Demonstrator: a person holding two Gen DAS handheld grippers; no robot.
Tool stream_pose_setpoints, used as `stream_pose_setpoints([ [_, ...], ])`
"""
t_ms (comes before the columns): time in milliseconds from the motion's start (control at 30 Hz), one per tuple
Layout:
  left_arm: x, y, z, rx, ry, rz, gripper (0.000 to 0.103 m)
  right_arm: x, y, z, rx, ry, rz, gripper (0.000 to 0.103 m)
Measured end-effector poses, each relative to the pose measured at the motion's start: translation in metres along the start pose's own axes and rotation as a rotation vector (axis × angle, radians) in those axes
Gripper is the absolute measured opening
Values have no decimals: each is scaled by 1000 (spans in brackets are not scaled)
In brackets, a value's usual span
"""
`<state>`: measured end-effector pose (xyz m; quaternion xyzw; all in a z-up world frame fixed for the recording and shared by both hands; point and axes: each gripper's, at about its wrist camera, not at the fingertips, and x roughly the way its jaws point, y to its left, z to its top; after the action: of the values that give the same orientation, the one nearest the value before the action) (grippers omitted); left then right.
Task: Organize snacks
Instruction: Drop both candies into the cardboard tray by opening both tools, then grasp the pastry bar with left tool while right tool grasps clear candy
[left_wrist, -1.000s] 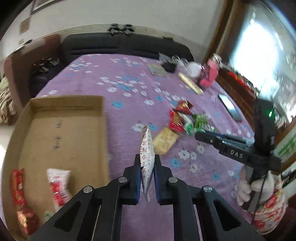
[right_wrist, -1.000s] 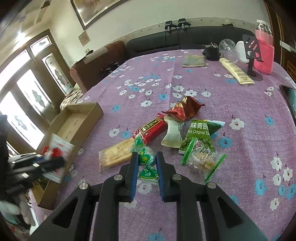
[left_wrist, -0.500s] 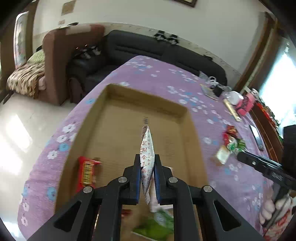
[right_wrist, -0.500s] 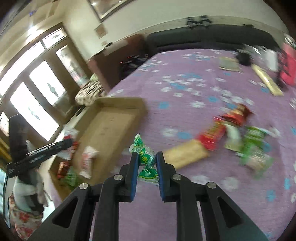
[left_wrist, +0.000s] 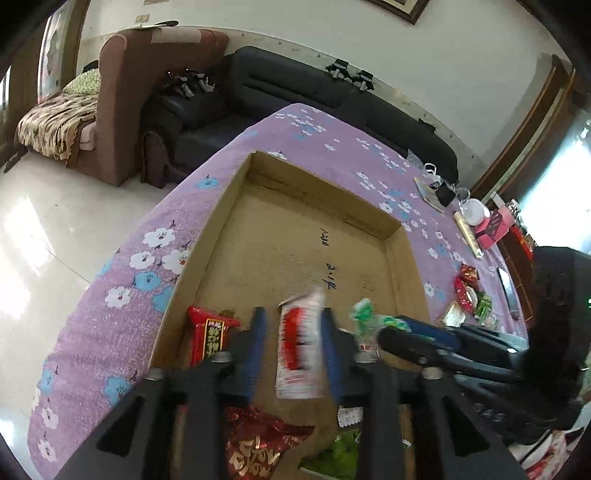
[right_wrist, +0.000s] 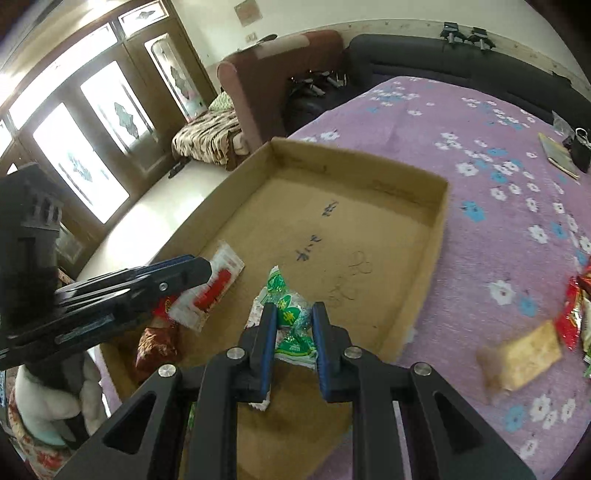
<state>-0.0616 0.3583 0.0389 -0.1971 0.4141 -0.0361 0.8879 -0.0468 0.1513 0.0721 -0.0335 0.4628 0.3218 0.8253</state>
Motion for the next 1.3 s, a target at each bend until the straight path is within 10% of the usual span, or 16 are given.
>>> stream_pose_setpoints([
  [200, -19, 3, -2, -68, -39, -114, 50, -14, -1, -3, 8, -55, -2, 44],
  [433, -80, -39, 3, -53, -209, -181, 99, -68, -34, -10, 51, -180, -60, 46],
  [500, -98, -42, -8, -113, -324, -302, 102, -84, -44, -16, 56, -231, -100, 53],
  [600, -87, -51, -20, -172, -260, -450, 102, -109, -69, -26, 90, -340, -185, 64],
  [800, -74, -101, -38, -36, -252, -241, 102, -138, -135, -46, 255, -357, -190, 70],
  [1000, -103, -178, -54, 235, -447, -24, 103, -171, -191, -73, 347, -390, -262, 69],
  [1133, -43, -202, -58, 245, -129, -132, 102, -188, -225, -84, 412, -416, -292, 69],
  [1300, -3, -210, -80, 231, -21, -118, 100, -194, -256, -95, 465, -404, -312, 69],
])
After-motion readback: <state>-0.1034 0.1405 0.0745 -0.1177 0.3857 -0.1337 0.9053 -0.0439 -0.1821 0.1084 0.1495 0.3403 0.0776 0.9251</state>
